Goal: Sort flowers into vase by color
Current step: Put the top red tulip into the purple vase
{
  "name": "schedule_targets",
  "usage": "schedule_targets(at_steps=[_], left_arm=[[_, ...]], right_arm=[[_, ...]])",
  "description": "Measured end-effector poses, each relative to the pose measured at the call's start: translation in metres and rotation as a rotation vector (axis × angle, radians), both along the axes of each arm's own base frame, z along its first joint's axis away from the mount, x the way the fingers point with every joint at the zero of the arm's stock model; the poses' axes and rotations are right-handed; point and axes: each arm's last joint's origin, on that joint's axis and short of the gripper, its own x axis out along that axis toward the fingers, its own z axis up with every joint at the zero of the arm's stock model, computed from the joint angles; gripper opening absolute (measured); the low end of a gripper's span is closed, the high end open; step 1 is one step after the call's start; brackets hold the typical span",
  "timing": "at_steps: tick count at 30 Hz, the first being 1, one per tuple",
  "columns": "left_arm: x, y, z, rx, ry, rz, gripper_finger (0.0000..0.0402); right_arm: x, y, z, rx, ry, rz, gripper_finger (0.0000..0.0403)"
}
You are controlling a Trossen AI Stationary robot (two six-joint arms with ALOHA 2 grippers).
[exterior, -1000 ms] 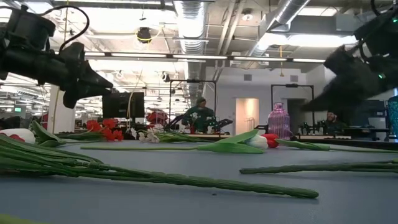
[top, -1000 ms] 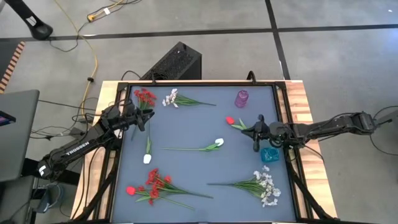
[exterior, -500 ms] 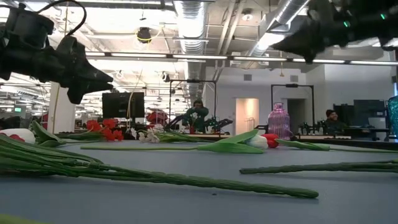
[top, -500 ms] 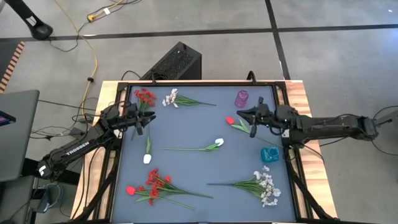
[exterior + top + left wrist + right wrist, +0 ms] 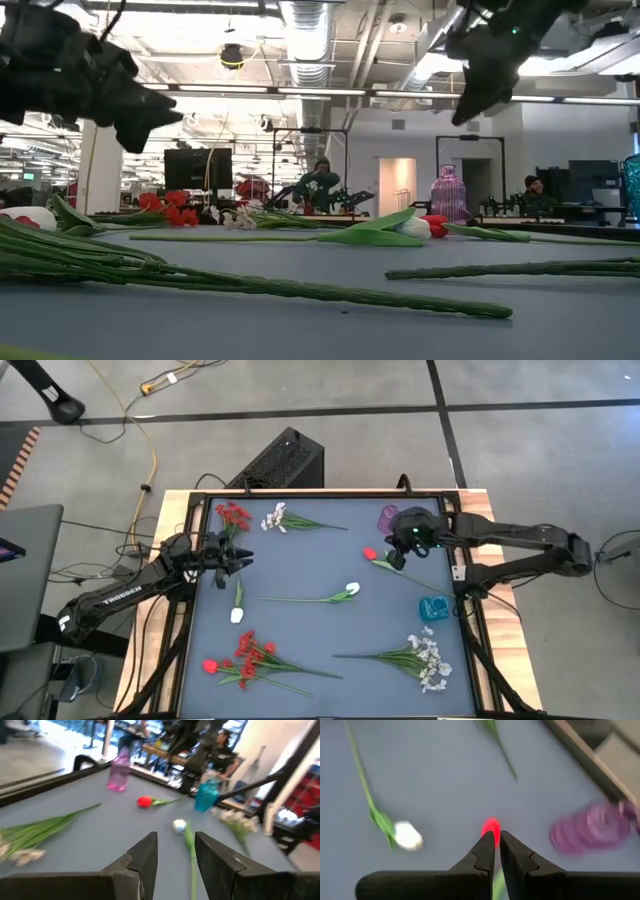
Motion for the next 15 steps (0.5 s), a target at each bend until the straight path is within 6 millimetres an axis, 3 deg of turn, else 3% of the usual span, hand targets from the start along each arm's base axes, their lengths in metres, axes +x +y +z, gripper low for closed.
schedule_targets(at_steps=[7, 15], left_arm=[[0.003, -0.014, 0.027, 0.031, -0.069, -0.138, 0.0119], [0.007, -0.029, 0.031, 0.069, -0.081, -0.235, 0.0119]], right_arm=[[0.009, -0.001, -0.024, 0.096, 0.203, -0.030, 0.0114], [0.005, 0.001, -0.057, 0.226, 0.464, -0.120, 0.0180]])
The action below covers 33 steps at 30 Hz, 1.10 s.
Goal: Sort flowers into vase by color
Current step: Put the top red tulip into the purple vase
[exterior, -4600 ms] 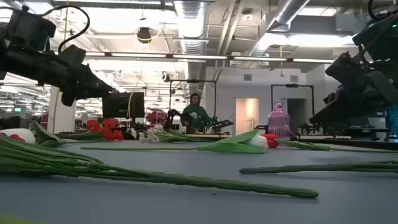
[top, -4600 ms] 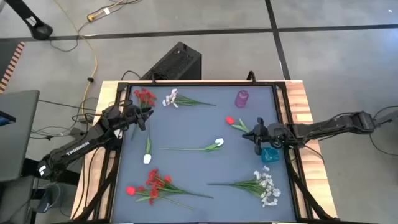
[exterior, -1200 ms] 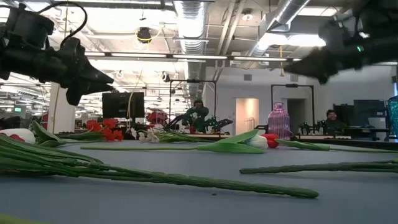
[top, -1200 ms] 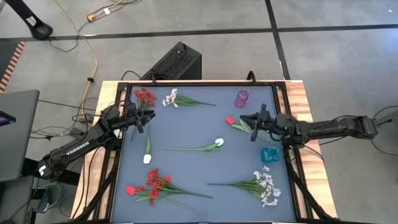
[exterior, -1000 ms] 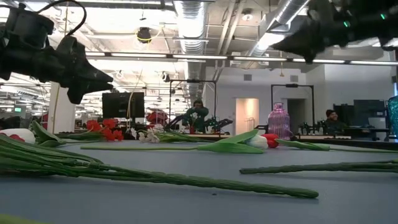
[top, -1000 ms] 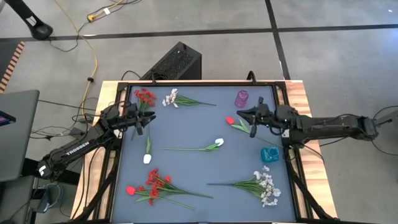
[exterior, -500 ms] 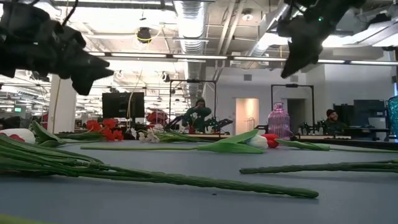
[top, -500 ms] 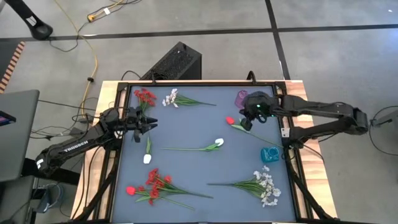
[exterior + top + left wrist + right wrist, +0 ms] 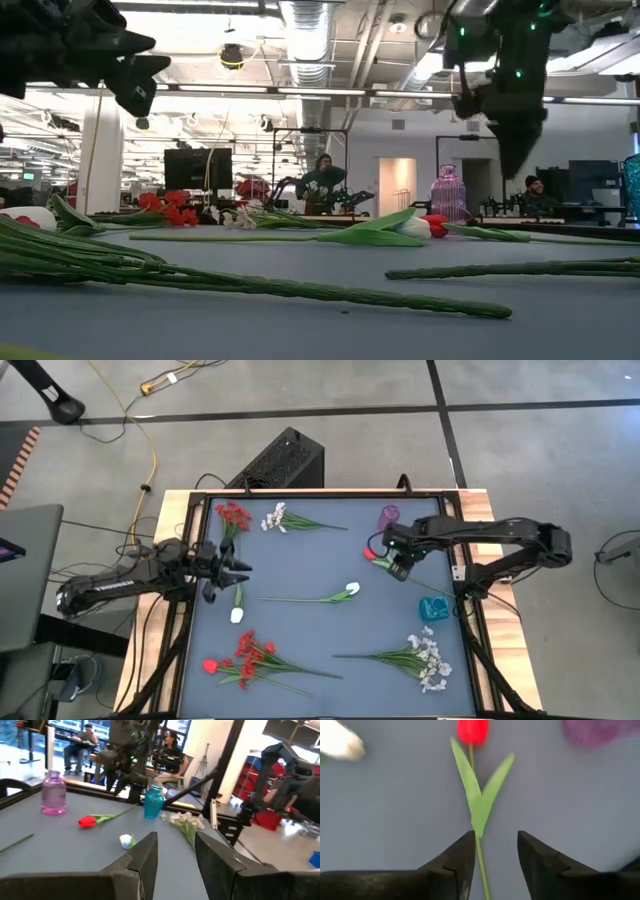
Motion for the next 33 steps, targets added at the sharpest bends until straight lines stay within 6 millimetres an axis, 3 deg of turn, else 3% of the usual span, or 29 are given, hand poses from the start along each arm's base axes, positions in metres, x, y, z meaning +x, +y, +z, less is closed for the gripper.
schedule_targets(at_steps=[12, 18, 28, 33], left_arm=[[0.004, -0.013, 0.013, 0.039, 0.057, -0.092, 0.0119], [0.013, -0.013, 0.001, 0.124, 0.178, -0.017, 0.0119], [0.025, -0.009, -0.020, 0.098, 0.403, 0.101, 0.0119], [0.034, -0.007, -0.025, 0.064, 0.435, 0.132, 0.0119]], right_arm=[[0.008, -0.011, -0.051, 0.114, 0.202, -0.038, 0.0188], [0.014, -0.006, -0.064, 0.173, 0.249, 0.007, 0.0187], [0.024, 0.000, -0.082, 0.173, 0.294, 0.064, 0.0178], [0.027, 0.000, -0.090, 0.188, 0.326, 0.090, 0.0148]])
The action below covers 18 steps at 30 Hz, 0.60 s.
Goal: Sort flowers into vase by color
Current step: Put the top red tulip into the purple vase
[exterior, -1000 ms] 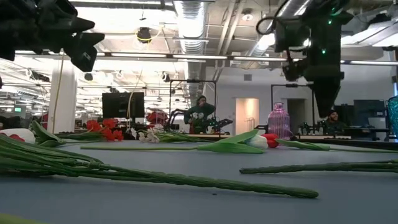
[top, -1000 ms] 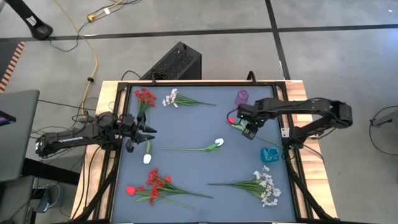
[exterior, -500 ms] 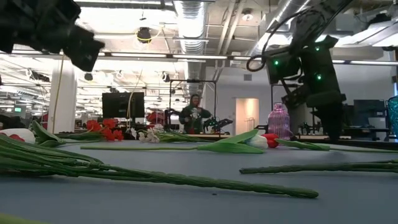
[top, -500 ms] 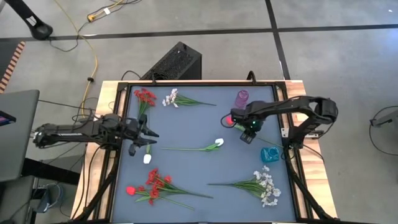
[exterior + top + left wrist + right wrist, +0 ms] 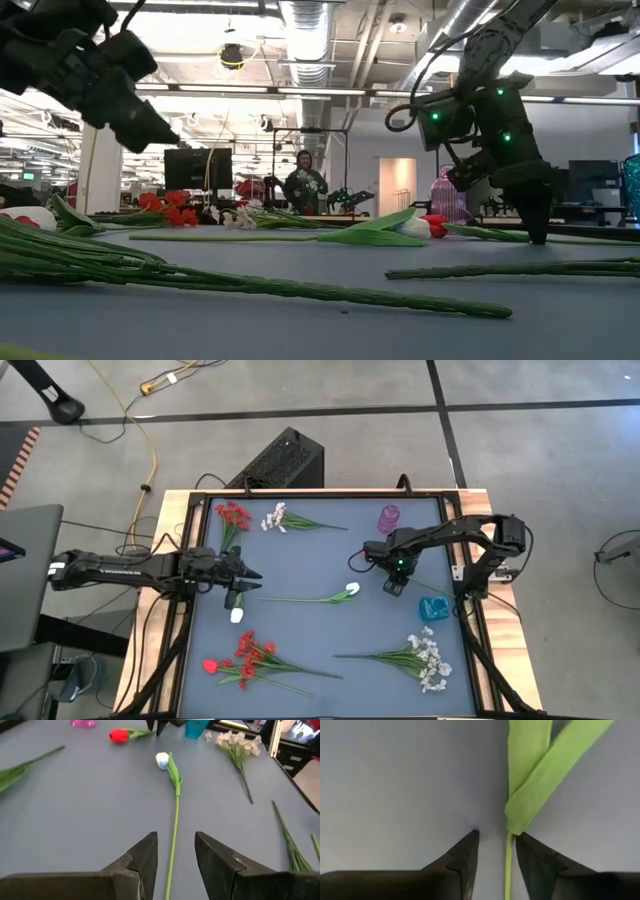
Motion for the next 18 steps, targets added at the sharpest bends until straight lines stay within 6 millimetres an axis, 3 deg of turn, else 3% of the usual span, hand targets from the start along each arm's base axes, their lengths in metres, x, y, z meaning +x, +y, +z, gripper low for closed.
schedule_targets(at_steps=[8, 13, 18], left_arm=[[0.004, 0.002, -0.002, 0.023, 0.005, 0.056, 0.0119], [0.004, 0.002, 0.011, 0.029, 0.033, 0.056, 0.0119], [0.004, 0.003, 0.015, 0.074, 0.046, 0.064, 0.0119]], right_arm=[[0.004, 0.003, -0.001, 0.002, -0.050, 0.014, 0.0018], [0.006, 0.007, 0.010, -0.034, -0.138, 0.038, 0.0028], [0.013, 0.010, 0.035, -0.095, -0.320, 0.084, 0.0015]])
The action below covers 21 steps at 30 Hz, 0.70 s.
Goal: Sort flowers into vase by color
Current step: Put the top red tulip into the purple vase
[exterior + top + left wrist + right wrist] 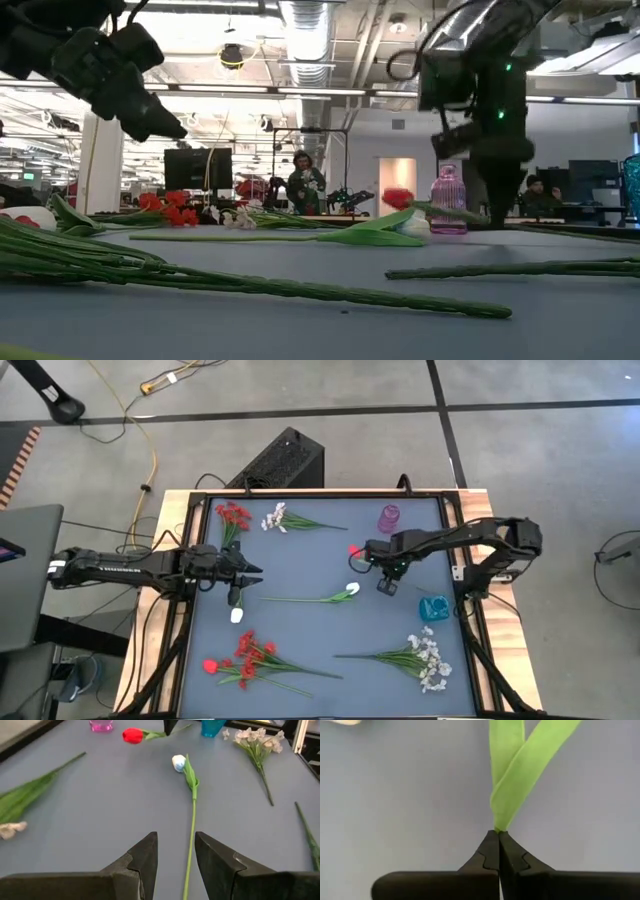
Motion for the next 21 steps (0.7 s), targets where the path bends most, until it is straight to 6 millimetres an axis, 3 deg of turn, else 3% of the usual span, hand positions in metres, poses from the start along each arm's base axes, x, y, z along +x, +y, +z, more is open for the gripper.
schedule_targets(at_steps=[3, 9, 15, 21], left_arm=[[0.001, 0.000, 0.004, 0.036, -0.042, -0.003, 0.0119], [-0.001, -0.003, 0.001, 0.109, -0.159, -0.055, 0.0119], [-0.007, -0.003, -0.005, 0.133, -0.256, -0.054, 0.0119], [-0.012, -0.003, -0.002, 0.133, -0.278, -0.045, 0.0119]], right_arm=[[0.008, -0.001, 0.018, -0.035, -0.199, 0.017, 0.0015], [0.006, -0.004, 0.067, -0.121, -0.540, 0.063, 0.0016], [-0.007, -0.008, 0.114, -0.230, -0.850, 0.100, 0.0017], [-0.031, -0.016, 0.146, -0.320, -1.008, 0.060, 0.0018]])
